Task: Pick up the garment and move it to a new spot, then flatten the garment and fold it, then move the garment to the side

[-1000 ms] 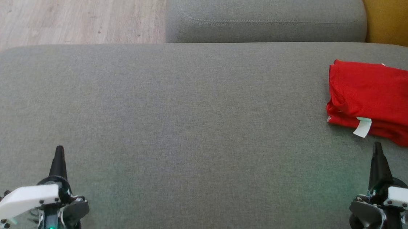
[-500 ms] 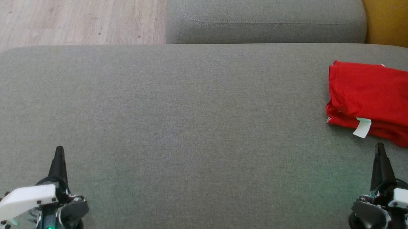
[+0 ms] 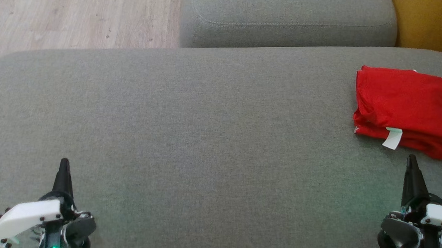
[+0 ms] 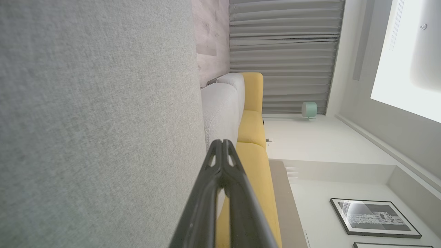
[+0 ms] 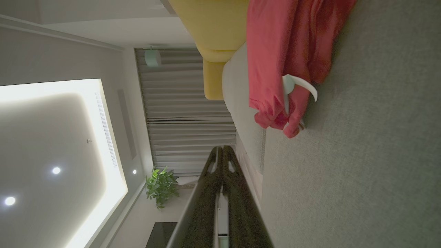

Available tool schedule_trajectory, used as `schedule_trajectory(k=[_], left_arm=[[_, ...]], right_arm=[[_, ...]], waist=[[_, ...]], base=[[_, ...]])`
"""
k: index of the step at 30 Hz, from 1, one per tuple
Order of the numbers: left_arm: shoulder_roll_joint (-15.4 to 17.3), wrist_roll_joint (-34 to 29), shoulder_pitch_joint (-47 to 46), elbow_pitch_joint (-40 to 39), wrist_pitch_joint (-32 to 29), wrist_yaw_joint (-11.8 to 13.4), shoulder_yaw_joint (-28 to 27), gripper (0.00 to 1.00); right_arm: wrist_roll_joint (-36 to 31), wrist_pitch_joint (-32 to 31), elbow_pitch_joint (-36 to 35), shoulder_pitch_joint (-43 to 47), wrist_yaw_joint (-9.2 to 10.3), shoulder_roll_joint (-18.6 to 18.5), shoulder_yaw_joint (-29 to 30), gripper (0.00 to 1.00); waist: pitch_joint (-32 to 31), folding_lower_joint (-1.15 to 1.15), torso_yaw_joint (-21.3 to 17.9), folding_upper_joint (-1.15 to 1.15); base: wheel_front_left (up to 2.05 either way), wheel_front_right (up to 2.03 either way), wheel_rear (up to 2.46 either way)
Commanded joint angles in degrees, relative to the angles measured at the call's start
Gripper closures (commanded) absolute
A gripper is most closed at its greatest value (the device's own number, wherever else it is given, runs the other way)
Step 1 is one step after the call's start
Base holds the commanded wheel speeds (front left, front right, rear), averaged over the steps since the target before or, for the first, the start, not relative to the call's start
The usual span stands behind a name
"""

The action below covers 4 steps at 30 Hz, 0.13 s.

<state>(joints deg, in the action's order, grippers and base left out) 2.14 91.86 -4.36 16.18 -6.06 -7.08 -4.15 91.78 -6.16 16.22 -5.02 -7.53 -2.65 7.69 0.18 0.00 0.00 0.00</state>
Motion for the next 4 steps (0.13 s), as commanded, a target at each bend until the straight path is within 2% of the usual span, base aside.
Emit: schedule_trajectory(k=[1, 4], left_arm=[[0.7, 0.3, -1.8, -2.1, -0.4, -0.4, -2.4, 1.00], [0.7, 0.3, -1.8, -2.1, -0.4, -0.4, -2.4, 1.00]], right_arm=[[0.4, -0.3, -2.2, -1.2, 0.04, -0.2, -1.2, 1.00], [0.4, -0.3, -2.2, -1.2, 0.04, -0.2, -1.2, 1.00]], waist=[[0.0, 0.00, 0.0, 0.00], [0.0, 0.00, 0.0, 0.00]], base=[[0.00, 0.00, 0.00], [0.00, 0.00, 0.00]])
